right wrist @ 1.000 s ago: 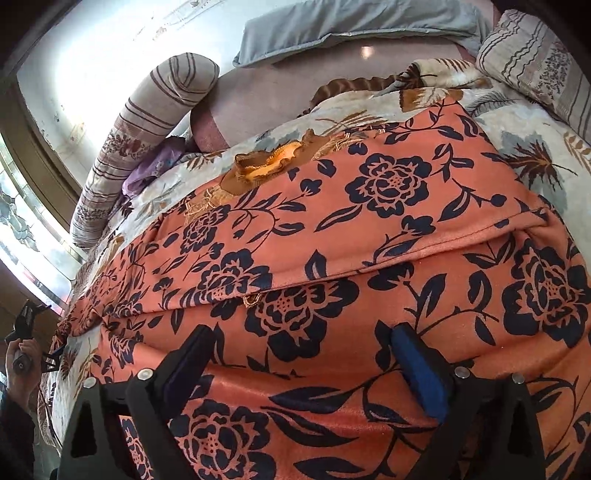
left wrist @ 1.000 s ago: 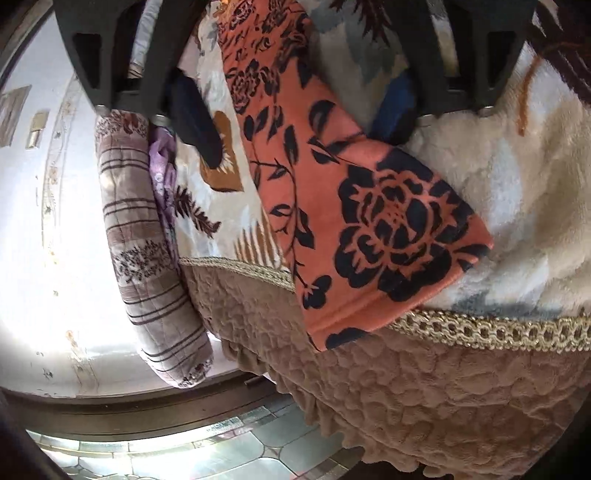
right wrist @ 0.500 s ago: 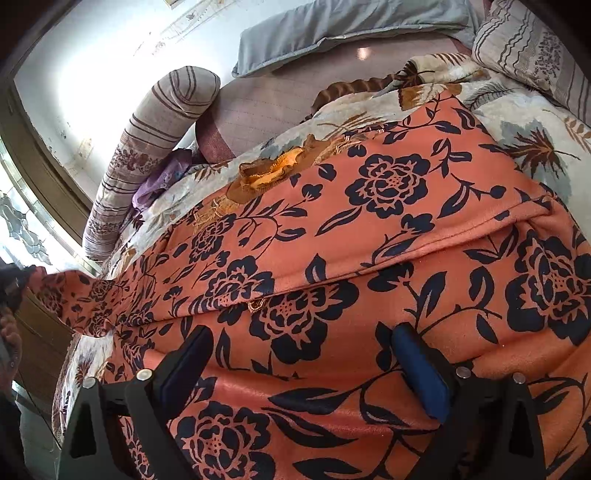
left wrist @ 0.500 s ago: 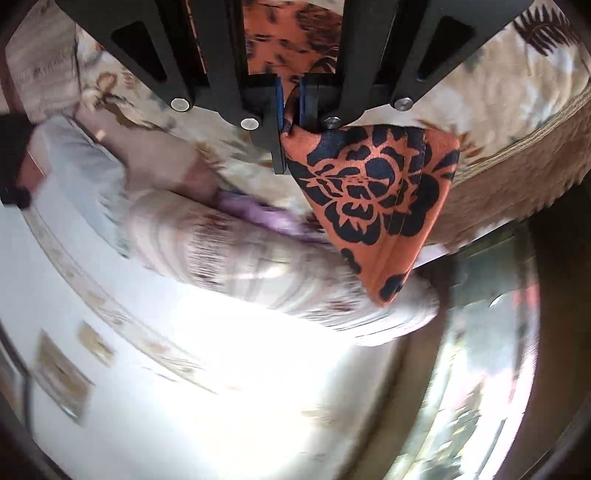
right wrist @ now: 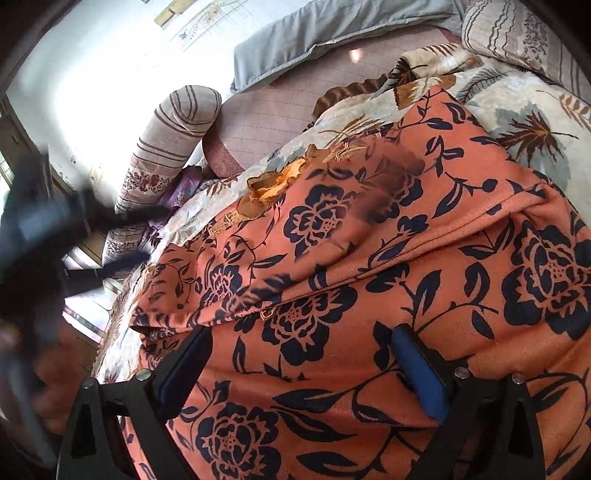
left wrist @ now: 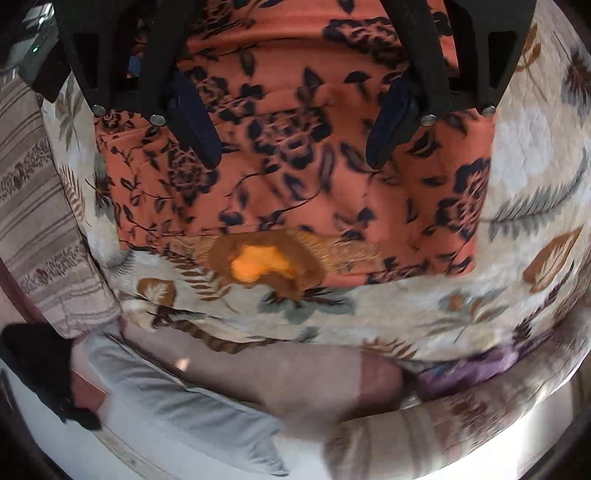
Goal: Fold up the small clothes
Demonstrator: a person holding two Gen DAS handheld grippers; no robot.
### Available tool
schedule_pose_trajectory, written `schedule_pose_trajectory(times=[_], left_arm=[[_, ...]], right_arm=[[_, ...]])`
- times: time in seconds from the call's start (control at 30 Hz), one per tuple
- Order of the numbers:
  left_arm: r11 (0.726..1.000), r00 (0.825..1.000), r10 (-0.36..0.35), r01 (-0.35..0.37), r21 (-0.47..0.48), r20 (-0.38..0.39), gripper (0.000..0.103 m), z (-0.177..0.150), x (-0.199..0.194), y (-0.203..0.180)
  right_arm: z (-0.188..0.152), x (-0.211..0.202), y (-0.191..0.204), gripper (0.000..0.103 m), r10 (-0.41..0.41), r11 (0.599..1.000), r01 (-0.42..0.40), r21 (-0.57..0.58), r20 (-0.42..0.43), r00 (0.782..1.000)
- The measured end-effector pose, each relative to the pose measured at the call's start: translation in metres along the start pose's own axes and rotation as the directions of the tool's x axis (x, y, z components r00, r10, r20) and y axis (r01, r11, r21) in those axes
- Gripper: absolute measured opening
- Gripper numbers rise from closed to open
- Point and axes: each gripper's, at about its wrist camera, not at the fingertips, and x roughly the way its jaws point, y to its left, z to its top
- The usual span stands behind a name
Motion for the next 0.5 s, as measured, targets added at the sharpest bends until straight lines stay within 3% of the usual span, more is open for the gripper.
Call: schedule_pose_trajectory(times=[0.07,0.13,0.27,0.43,0.5], left_arm=[[0.996,0.999,0.022,-0.02,-0.087,0.029,0.082,-0.007,-0.016,0.045],[0.985,0.994,0.092,-0.083,-0.148,0.055,0.082,-0.015,-0.025,0.084],[0.961,0.989,0.14,-0.127,-0.246,0.037,0.082,-0.026,-0.029,0.141],[0.952,0.995,0.093,-0.081,-0.295,0.027,0.082,-0.046,-0.023,0.164],[0.957,0.996,0.081,-0.069,-0.282,0.031,0.082,-0.05,-0.019,0.164]], right_arm=[[0.004,-0.009,-0.002,0.099,0.018,0.999,-0.018,0.033,-0.013,1.0],[0.016,-0.027,-0.008,0.099,0.056,0.994,-0.058,0.095,0.026,0.998],[0.058,-0.047,-0.032,0.099,0.014,0.97,-0.038,0.241,0.101,0.995],[0.093,-0.002,-0.074,0.097,-0.005,0.897,0.014,0.441,-0.022,1.0],[0.096,0.016,-0.083,0.088,-0.042,0.873,0.071,0.483,-0.07,0.997]])
